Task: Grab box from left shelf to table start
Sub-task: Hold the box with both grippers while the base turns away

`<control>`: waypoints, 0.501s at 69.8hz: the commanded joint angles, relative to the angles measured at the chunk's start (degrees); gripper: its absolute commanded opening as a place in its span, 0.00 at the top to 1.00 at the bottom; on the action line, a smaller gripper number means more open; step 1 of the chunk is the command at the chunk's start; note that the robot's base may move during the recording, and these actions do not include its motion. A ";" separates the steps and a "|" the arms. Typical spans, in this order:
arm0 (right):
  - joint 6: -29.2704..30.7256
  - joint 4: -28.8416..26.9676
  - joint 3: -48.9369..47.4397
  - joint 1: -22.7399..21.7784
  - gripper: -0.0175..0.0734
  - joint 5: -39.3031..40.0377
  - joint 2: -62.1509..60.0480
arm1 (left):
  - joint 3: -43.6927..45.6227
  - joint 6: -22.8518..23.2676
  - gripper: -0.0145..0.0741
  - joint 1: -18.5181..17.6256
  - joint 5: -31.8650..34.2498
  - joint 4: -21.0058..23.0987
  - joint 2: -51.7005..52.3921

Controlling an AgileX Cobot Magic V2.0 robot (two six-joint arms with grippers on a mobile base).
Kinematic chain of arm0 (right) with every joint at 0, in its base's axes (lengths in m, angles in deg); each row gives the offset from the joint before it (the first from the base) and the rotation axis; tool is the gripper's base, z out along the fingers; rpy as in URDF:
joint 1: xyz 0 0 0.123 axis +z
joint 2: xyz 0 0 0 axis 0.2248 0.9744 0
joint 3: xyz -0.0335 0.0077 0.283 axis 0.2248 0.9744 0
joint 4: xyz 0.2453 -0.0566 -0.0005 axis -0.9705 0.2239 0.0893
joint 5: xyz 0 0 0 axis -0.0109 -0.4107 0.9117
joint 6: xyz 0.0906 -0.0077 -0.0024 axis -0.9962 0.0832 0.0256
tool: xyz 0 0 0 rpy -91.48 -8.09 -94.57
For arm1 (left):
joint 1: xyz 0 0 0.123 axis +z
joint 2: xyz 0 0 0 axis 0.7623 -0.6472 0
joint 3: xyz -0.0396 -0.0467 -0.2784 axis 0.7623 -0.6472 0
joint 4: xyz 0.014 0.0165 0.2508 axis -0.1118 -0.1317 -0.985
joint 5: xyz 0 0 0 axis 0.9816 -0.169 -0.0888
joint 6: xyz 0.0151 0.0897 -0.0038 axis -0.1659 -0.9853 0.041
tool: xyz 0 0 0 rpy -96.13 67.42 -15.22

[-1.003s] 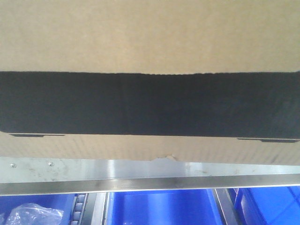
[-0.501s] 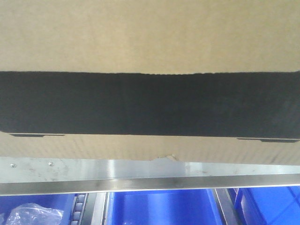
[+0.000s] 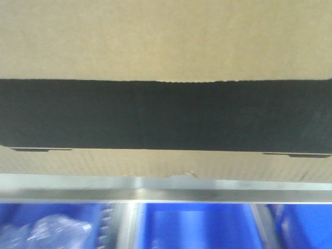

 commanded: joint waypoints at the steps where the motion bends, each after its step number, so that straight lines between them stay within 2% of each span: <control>1: 0.69 -2.38 -1.96 0.45 0.74 8.83 0.02 | 2.37 1.29 0.95 -0.65 10.53 6.79 0.89; 35: 0.69 -2.38 -1.96 0.45 0.74 8.83 0.02 | 2.37 1.29 0.95 -0.65 10.53 6.79 0.89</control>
